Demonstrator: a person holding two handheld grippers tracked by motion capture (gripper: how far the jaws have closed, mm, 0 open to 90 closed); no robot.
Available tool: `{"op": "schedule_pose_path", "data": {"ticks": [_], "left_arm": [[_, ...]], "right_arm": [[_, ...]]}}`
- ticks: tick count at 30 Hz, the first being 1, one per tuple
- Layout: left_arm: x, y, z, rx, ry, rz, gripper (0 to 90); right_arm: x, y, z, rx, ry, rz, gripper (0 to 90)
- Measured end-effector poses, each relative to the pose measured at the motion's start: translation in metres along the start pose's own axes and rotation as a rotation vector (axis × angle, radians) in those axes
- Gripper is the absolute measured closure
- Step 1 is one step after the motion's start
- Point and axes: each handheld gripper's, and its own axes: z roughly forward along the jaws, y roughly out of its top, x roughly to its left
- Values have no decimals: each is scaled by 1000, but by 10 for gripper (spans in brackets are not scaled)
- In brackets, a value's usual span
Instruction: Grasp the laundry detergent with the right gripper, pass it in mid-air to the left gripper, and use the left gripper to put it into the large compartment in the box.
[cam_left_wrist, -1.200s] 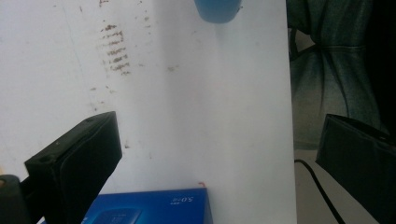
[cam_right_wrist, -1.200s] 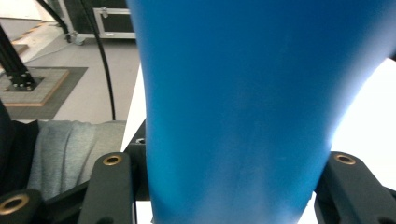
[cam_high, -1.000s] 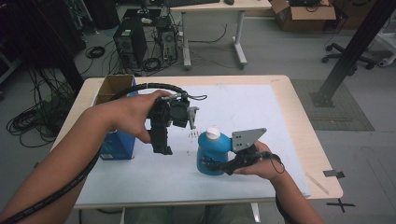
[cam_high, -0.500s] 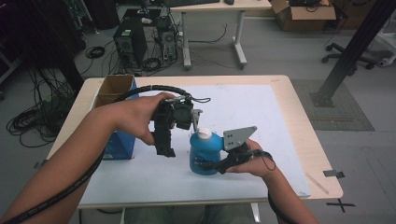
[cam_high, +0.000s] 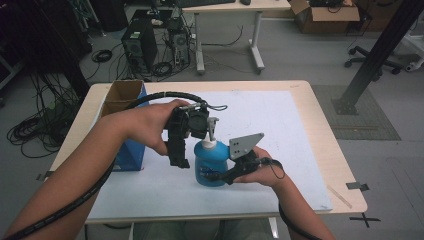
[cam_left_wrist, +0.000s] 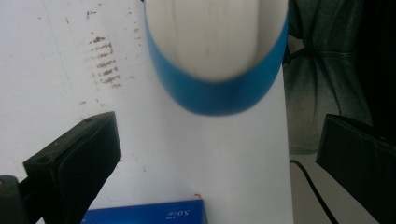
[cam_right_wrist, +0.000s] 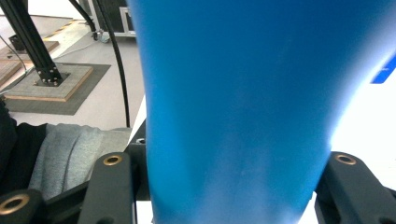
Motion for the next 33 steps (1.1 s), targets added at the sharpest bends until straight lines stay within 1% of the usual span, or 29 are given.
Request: {"op": "schedule_pose_path", "data": {"ticks": [8, 13, 16, 18, 24, 26, 33], "left_arm": [[0, 2, 5, 10, -4, -4, 2], [0, 4, 7, 13, -3, -2, 2], [0, 5, 7, 14, -1, 1, 2], [0, 6, 8, 13, 2, 3, 2], [-1, 8, 10, 25, 1, 3, 4], [-1, 9, 10, 25, -3, -4, 4], [-2, 11, 11, 30, 10, 7, 4]], "right_arm": [[-2, 5, 13, 8, 18, -5, 440], [-4, 7, 16, 13, 23, -9, 440], [-4, 9, 18, 16, 24, -20, 440], [-4, 9, 20, 20, 25, -13, 440], [-5, 10, 23, 15, 27, -18, 440], [-5, 10, 24, 19, 29, -15, 440], [-6, 12, 25, 23, 27, -21, 441]]}}
